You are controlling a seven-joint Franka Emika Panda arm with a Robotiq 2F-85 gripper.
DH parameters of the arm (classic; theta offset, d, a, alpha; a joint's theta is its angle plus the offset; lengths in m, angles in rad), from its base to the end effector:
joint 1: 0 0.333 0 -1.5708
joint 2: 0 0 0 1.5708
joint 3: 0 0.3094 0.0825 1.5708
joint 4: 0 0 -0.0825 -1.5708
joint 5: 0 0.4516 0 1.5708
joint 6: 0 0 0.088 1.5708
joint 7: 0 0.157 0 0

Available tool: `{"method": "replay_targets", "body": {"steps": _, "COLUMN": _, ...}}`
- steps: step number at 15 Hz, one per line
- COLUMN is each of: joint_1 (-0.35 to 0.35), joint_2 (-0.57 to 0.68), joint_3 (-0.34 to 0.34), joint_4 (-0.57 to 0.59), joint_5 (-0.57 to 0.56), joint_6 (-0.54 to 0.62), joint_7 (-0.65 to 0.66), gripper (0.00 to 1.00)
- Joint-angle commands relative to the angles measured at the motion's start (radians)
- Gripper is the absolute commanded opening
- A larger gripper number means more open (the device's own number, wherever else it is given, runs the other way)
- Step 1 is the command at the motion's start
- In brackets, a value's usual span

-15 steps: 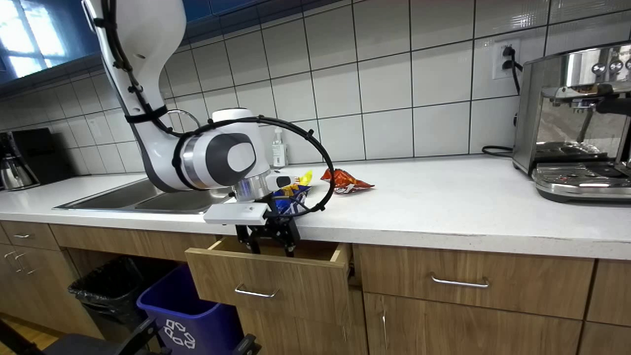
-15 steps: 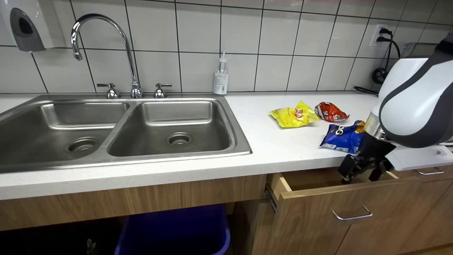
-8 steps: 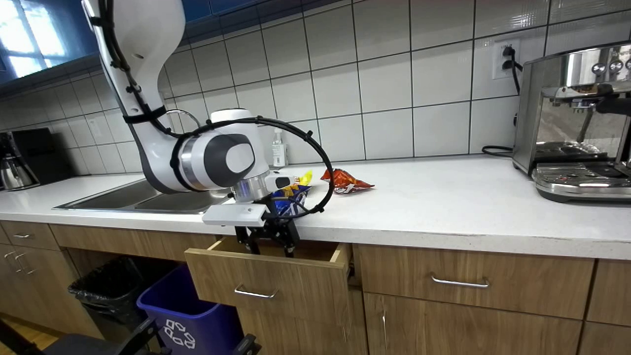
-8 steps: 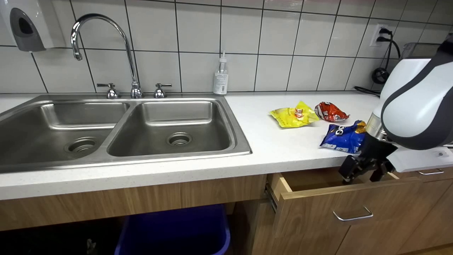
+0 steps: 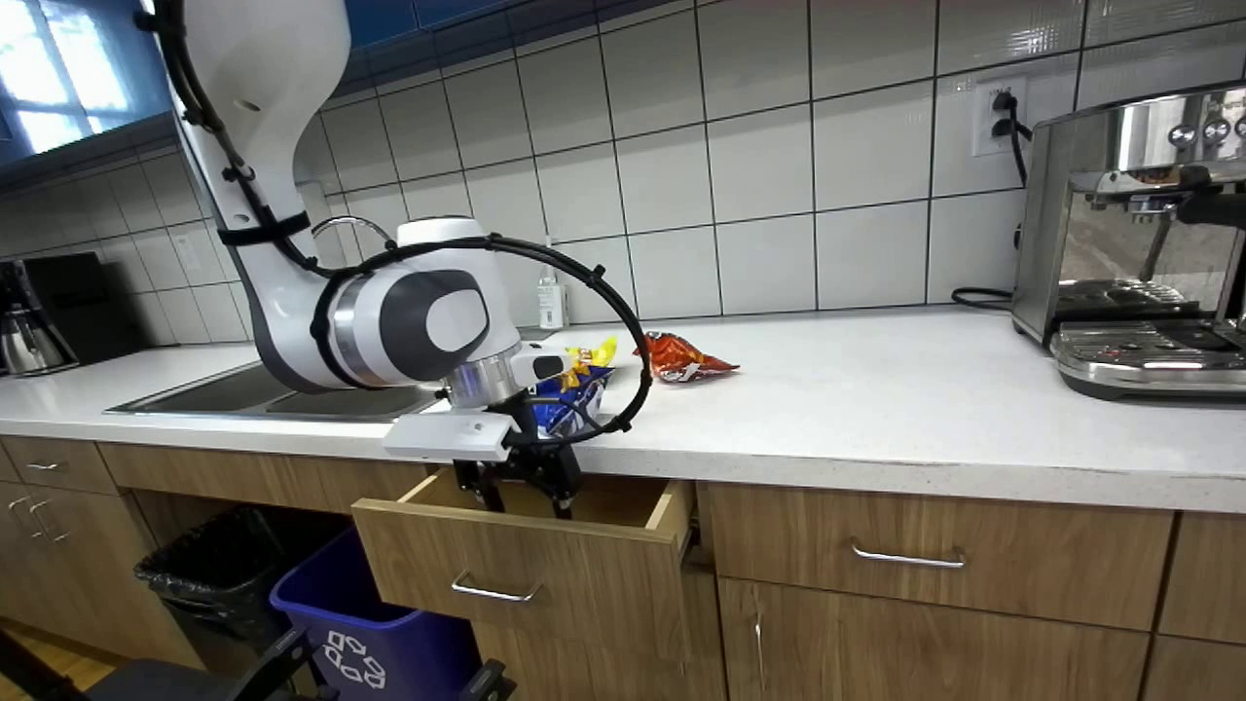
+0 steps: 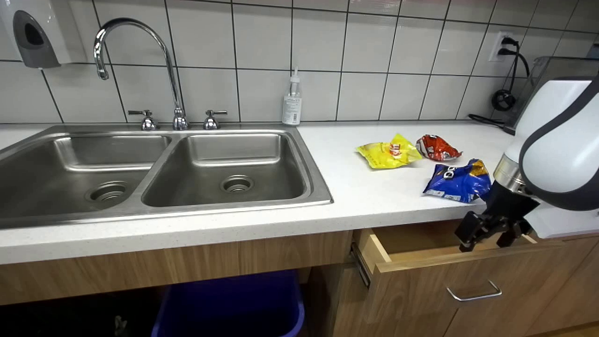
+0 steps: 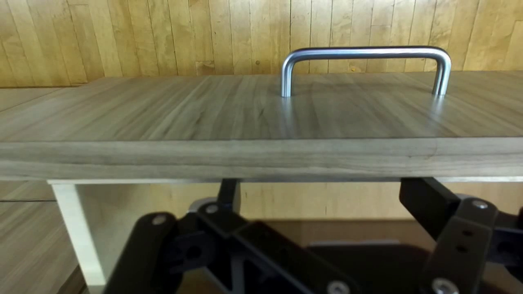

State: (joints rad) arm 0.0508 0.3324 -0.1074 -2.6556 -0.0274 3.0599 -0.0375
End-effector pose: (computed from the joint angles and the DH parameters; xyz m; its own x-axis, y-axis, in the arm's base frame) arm 0.4281 -0.0308 0.0155 0.9973 0.0167 0.0710 0.0137 -0.9990 0.0419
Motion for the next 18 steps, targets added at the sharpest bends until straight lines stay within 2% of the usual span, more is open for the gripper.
{"method": "replay_targets", "body": {"steps": 1, "joint_1": 0.020, "joint_2": -0.047, "joint_3": -0.014, "joint_4": -0.086, "joint_5": -0.007, "joint_6": 0.023, "joint_7": 0.043, "gripper": 1.00}}
{"method": "replay_targets", "body": {"steps": 10, "joint_1": 0.043, "joint_2": -0.089, "joint_3": -0.031, "joint_4": -0.179, "joint_5": 0.004, "joint_6": 0.071, "joint_7": 0.055, "gripper": 1.00}}
{"method": "replay_targets", "body": {"steps": 12, "joint_1": 0.031, "joint_2": -0.045, "joint_3": -0.014, "joint_4": -0.120, "joint_5": 0.012, "joint_6": 0.051, "joint_7": 0.054, "gripper": 1.00}}
{"method": "replay_targets", "body": {"steps": 18, "joint_1": 0.031, "joint_2": -0.048, "joint_3": -0.011, "joint_4": -0.120, "joint_5": 0.013, "joint_6": 0.043, "joint_7": 0.061, "gripper": 1.00}}
